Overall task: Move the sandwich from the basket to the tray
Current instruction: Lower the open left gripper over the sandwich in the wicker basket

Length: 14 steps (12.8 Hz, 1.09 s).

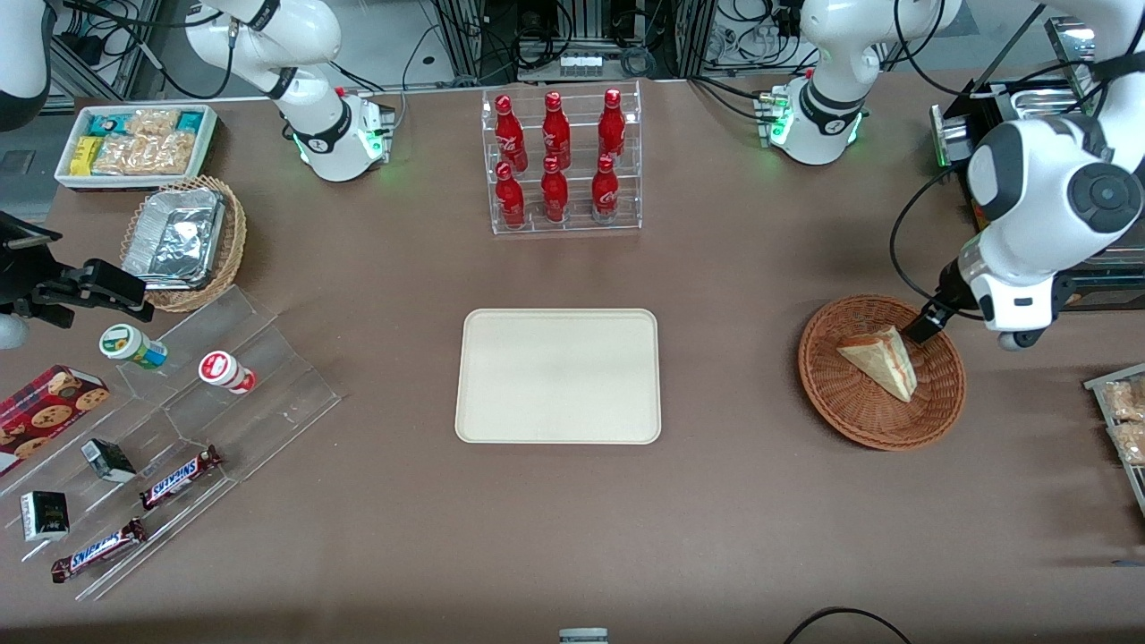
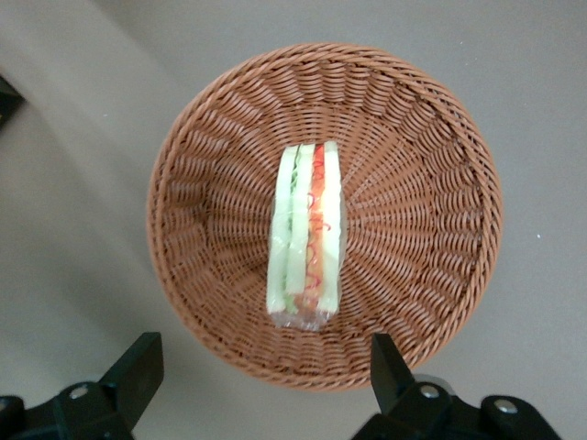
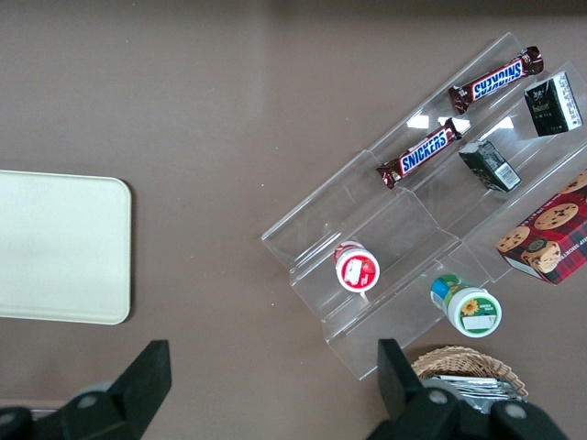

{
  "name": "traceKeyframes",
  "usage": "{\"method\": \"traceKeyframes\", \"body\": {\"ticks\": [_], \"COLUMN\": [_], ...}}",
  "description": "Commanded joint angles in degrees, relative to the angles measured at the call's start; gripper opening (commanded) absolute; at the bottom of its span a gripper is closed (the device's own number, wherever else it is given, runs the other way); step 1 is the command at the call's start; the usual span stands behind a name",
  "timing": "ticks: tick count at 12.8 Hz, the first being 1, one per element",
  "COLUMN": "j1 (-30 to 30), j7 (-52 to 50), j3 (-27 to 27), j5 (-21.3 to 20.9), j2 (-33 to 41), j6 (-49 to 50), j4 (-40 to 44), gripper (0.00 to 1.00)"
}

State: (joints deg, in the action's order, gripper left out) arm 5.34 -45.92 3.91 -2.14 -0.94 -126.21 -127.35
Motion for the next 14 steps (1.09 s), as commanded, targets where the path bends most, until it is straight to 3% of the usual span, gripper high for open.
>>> {"method": "traceKeyframes", "body": {"ticks": [1, 14], "j1": [-0.3, -1.4], "j7": [-1.1, -2.9], "j3": [0.0, 0.1], "j5": [-0.1, -0.2], "j2": [-3.3, -7.9], "j6": [-3.9, -14.1], "j4": [0.3, -3.7], "gripper": [1.00, 1.00]}}
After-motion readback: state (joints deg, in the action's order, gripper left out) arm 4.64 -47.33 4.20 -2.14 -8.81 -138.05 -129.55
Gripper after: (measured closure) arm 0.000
